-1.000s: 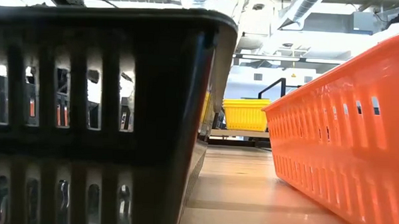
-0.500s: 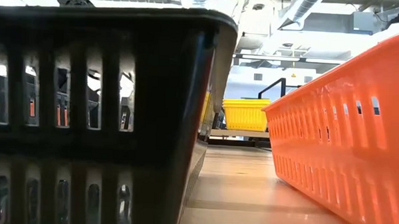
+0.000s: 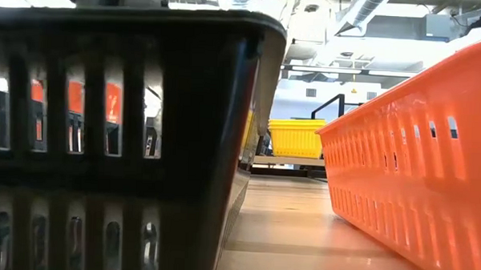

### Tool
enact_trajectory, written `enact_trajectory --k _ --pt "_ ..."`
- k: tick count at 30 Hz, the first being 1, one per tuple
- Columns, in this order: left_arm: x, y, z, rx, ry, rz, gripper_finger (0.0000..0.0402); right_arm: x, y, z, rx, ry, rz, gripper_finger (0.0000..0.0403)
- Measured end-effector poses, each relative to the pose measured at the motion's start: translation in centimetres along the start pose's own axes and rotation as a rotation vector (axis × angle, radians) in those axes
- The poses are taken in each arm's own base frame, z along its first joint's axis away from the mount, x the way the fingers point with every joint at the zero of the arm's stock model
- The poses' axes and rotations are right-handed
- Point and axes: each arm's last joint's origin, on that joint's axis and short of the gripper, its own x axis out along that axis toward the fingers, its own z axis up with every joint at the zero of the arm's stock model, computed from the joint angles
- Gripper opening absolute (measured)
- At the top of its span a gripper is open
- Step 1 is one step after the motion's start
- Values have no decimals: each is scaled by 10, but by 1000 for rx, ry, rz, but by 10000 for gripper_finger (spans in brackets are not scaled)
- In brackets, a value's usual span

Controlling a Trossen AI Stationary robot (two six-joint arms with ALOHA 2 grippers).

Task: Stack baskets on shelf by color
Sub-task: Put the left orange basket on the shelf

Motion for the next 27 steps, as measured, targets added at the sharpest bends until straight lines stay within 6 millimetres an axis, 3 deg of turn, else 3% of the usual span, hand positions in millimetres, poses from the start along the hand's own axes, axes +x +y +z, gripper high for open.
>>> enact_trajectory --k 7,10,14,17,21,27 --pt "-96 -21 10 114 -246 64 0 0 0 0 1 -1 0 72" --pt "-133 -22 17 175 -328 168 0 0 0 0 1 -1 0 72" --pt "-168 -14 34 250 -352 242 0 0 -1 1 5 -2 -2 72" --pt "-182 -2 55 315 -355 241 0 0 -1 1 6 -5 -1 72" --pt "-186 19 89 371 -346 177 0 0 -1 1 6 -6 0 72" --pt "-160 66 132 353 -280 45 0 0 -1 1 5 -7 -2 72"
